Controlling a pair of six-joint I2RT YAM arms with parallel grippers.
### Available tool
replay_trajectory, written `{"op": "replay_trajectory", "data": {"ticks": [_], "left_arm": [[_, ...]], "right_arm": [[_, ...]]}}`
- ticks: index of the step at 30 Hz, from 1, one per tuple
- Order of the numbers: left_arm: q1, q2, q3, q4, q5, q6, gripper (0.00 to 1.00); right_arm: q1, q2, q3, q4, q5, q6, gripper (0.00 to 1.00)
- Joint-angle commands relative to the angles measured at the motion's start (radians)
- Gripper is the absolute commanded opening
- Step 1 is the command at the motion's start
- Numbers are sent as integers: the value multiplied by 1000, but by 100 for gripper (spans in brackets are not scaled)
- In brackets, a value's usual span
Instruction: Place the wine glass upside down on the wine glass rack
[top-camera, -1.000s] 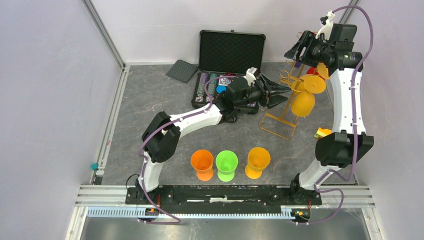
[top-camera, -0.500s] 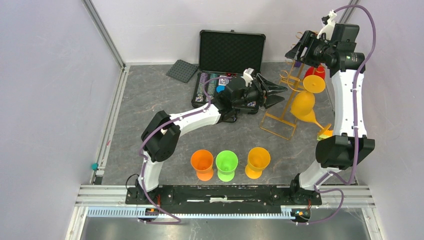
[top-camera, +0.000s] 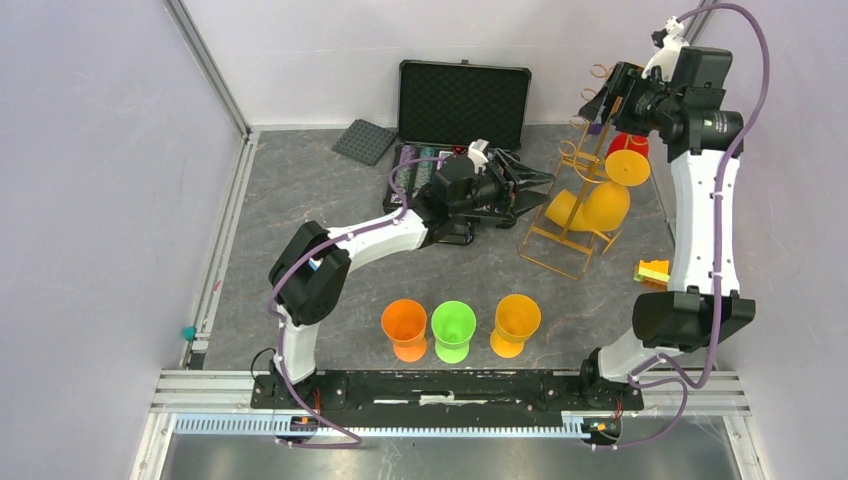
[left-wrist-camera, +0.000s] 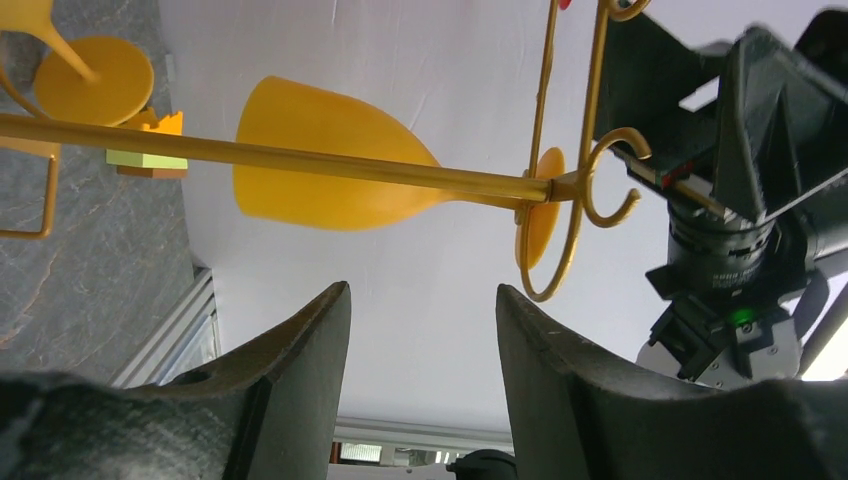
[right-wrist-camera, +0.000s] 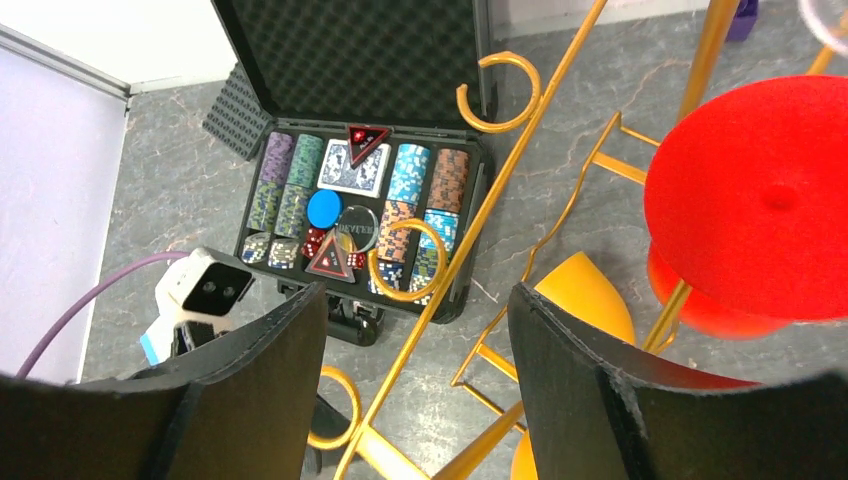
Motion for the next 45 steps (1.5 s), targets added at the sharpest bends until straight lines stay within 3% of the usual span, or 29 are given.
{"op": "replay_trajectory", "data": {"ticks": [1,5,12,17,25,35,41,45], "left_arm": [[26,-80,-44,69,15,36,61],[55,-105,-77,71,33,55,61],[140,-184,-171,25,111,140,62],[184,-254,-222,-76,177,231,63],[271,-330,-234,-281,256,401,65],[389,-370,-174,-514,384,584,66],[400,-381,-235,-420,419,543,67],[417,-378,-268,-375,440,514,67]], "right_arm": [[-3,-102,29,54,21,-41,71],[-3,-178,17,93,82,-58,71],[-5,-361,-110,-2,399,-170,70],[-16,-491,-281,-69,583,-174,70],[-70,-619,-464,-79,714,-138,71],[-193,-625,-622,-49,602,-97,72],[-330,-610,-797,42,414,-97,72],[-355,-578,-927,128,294,-75,71]]}}
